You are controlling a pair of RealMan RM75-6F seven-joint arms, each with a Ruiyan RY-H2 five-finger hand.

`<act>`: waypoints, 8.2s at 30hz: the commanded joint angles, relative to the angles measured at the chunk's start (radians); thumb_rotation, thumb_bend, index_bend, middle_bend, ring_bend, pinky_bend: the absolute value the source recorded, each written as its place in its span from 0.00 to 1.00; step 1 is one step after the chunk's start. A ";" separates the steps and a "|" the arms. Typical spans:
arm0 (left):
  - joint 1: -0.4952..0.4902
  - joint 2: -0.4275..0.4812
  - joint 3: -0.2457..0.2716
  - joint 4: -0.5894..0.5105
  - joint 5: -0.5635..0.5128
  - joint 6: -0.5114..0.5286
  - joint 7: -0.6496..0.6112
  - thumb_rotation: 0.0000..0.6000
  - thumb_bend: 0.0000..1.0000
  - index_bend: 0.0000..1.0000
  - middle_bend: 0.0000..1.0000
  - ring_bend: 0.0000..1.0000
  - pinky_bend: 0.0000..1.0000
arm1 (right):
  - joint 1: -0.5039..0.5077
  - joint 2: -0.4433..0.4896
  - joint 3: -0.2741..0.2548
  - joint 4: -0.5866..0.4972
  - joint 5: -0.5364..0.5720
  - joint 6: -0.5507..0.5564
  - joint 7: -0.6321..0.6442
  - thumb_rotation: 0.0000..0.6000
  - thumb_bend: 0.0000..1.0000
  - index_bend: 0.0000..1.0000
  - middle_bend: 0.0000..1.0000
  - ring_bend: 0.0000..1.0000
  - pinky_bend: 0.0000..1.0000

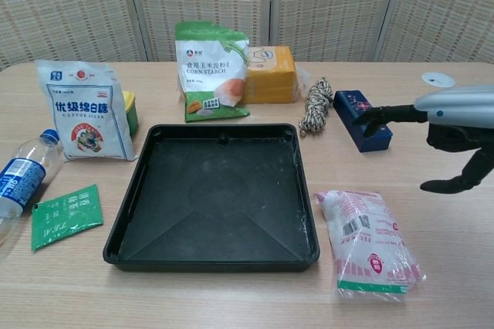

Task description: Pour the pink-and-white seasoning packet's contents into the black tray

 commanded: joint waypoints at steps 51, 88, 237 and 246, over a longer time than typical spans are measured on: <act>0.005 0.016 0.007 -0.041 -0.001 -0.012 0.022 1.00 0.36 0.10 0.18 0.14 0.01 | 0.073 -0.227 -0.209 0.343 -0.266 0.128 -0.265 1.00 0.28 0.16 0.17 0.88 0.95; 0.006 0.016 0.008 -0.038 -0.011 -0.019 0.026 1.00 0.36 0.10 0.18 0.14 0.01 | 0.042 -0.415 -0.199 0.627 -0.243 0.239 -0.204 1.00 0.28 0.30 0.27 0.90 0.96; 0.001 0.023 0.004 -0.099 0.002 -0.010 0.093 1.00 0.36 0.10 0.17 0.13 0.00 | 0.127 -0.512 -0.025 0.842 -0.095 0.135 1.209 1.00 0.34 0.72 0.62 0.92 1.00; -0.004 0.020 0.003 -0.100 -0.001 -0.017 0.099 1.00 0.36 0.10 0.17 0.13 0.00 | 0.156 -0.597 -0.048 0.960 -0.091 0.151 1.232 1.00 0.34 0.70 0.57 0.91 1.00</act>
